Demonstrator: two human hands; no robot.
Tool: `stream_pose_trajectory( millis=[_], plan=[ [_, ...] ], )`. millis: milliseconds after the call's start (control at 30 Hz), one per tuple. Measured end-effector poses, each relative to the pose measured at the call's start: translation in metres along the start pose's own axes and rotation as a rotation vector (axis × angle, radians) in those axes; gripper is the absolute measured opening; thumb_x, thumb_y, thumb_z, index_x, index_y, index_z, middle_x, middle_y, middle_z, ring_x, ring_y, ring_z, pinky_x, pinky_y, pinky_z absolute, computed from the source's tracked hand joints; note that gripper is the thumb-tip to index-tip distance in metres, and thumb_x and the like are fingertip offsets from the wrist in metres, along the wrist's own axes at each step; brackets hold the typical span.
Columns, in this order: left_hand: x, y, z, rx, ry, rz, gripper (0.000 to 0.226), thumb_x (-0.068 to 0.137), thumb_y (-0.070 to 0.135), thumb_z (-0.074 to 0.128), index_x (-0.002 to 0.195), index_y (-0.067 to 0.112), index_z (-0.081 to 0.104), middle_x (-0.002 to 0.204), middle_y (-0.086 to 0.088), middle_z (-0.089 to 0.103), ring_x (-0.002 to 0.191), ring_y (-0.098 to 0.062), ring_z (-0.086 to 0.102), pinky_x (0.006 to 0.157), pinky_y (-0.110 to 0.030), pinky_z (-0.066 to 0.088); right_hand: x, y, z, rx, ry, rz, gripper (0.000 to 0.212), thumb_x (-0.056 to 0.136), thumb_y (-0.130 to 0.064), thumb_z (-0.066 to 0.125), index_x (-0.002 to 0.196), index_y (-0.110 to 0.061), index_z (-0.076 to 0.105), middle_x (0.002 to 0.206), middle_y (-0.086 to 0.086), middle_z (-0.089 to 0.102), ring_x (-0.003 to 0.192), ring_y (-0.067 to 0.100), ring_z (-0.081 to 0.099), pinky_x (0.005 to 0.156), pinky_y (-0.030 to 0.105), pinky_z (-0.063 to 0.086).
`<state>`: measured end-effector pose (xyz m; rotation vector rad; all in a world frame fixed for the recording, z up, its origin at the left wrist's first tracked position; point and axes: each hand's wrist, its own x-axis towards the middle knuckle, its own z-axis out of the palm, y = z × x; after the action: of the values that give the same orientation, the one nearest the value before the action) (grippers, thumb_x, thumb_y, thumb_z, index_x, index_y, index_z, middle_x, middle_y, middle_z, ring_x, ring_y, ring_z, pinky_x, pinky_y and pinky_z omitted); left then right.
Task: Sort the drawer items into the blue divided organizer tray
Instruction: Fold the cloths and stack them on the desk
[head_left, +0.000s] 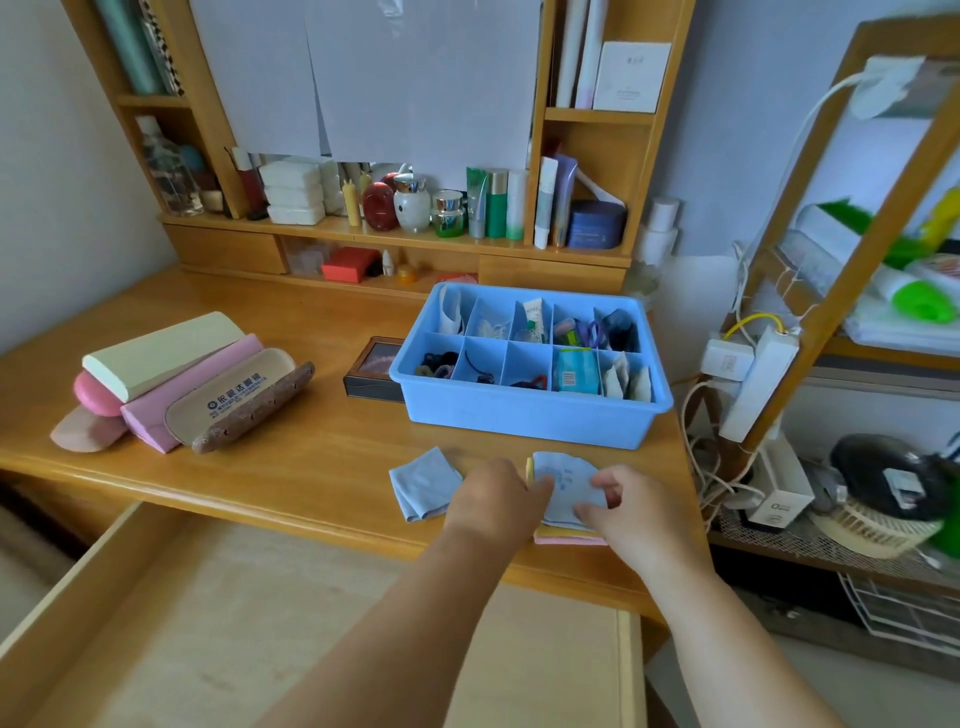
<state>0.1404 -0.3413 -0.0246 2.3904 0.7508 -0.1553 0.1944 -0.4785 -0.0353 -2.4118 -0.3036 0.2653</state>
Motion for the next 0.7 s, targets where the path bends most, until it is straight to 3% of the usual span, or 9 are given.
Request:
stream_pose_trajectory(
  millis=[67, 200, 267, 400, 500, 567, 633, 700],
  plan=[
    [0.003, 0.004, 0.002, 0.046, -0.024, -0.037, 0.034, 0.087, 0.046, 0.059, 0.097, 0.014, 0.057, 0.087, -0.003, 0.064, 0.077, -0.019, 0.061, 0.061, -0.028, 0.047, -0.004, 0.001, 0.004, -0.011, 0.011, -0.007, 0.039, 0.084, -0.029, 0.069, 0.121, -0.024, 0.056, 0.118, -0.004, 0.06, 0.09, 0.009, 0.051, 0.071, 0.022, 0.041],
    [0.0, 0.005, 0.006, -0.163, 0.026, 0.093, 0.022, 0.083, 0.027, 0.063, 0.073, 0.023, 0.044, 0.068, 0.007, 0.049, 0.058, -0.008, 0.045, 0.049, -0.021, 0.035, -0.009, 0.001, 0.003, 0.031, -0.008, -0.022, 0.037, 0.085, -0.027, 0.068, 0.12, -0.024, 0.056, 0.111, -0.006, 0.059, 0.1, 0.012, 0.055, 0.079, 0.026, 0.045],
    [-0.007, 0.002, 0.003, -0.347, 0.037, 0.13, 0.021, 0.083, 0.024, 0.062, 0.073, 0.024, 0.044, 0.068, 0.007, 0.047, 0.057, -0.008, 0.044, 0.049, -0.018, 0.036, -0.016, 0.0, -0.003, 0.158, 0.002, -0.064, 0.03, 0.087, -0.025, 0.065, 0.116, -0.025, 0.058, 0.107, -0.01, 0.058, 0.103, 0.01, 0.056, 0.083, 0.027, 0.049],
    [-0.031, -0.009, -0.009, -0.724, 0.023, 0.074, 0.016, 0.082, 0.017, 0.064, 0.079, 0.018, 0.048, 0.073, 0.001, 0.052, 0.061, -0.011, 0.054, 0.052, -0.02, 0.05, -0.047, -0.007, -0.015, 0.358, 0.09, -0.372, 0.021, 0.087, -0.018, 0.064, 0.103, -0.031, 0.065, 0.111, -0.02, 0.06, 0.105, -0.011, 0.052, 0.084, 0.005, 0.041],
    [-0.055, -0.012, -0.024, -1.016, -0.053, 0.022, 0.012, 0.086, 0.014, 0.063, 0.089, 0.009, 0.054, 0.083, -0.011, 0.062, 0.067, -0.019, 0.066, 0.057, -0.027, 0.056, -0.07, -0.02, -0.012, 0.52, -0.154, -0.484, 0.038, 0.08, -0.016, 0.074, 0.113, -0.032, 0.063, 0.113, -0.015, 0.064, 0.105, -0.003, 0.059, 0.088, 0.016, 0.048],
    [-0.069, -0.012, -0.035, -1.217, -0.118, -0.001, 0.021, 0.091, 0.019, 0.06, 0.101, 0.0, 0.057, 0.086, -0.019, 0.066, 0.069, -0.024, 0.068, 0.058, -0.029, 0.056, -0.08, -0.031, -0.005, 0.665, -0.227, -0.435, 0.045, 0.078, -0.009, 0.075, 0.117, -0.029, 0.063, 0.111, -0.009, 0.068, 0.102, 0.007, 0.065, 0.088, 0.026, 0.052],
    [-0.081, -0.014, -0.043, -1.309, -0.125, 0.013, 0.029, 0.094, 0.022, 0.056, 0.108, -0.003, 0.058, 0.089, -0.02, 0.069, 0.076, -0.026, 0.068, 0.064, -0.03, 0.056, -0.085, -0.039, 0.0, 0.799, -0.208, -0.351, 0.033, 0.083, -0.005, 0.068, 0.107, -0.028, 0.069, 0.096, -0.001, 0.073, 0.089, 0.018, 0.069, 0.076, 0.037, 0.057],
    [-0.094, -0.021, -0.042, -1.183, -0.04, 0.095, 0.023, 0.092, 0.018, 0.06, 0.107, 0.002, 0.056, 0.09, -0.012, 0.072, 0.08, -0.02, 0.067, 0.07, -0.028, 0.053, -0.089, -0.043, 0.004, 0.896, -0.162, -0.214, 0.014, 0.088, -0.014, 0.064, 0.095, -0.023, 0.071, 0.089, 0.007, 0.074, 0.081, 0.023, 0.069, 0.065, 0.038, 0.058]
  ],
)
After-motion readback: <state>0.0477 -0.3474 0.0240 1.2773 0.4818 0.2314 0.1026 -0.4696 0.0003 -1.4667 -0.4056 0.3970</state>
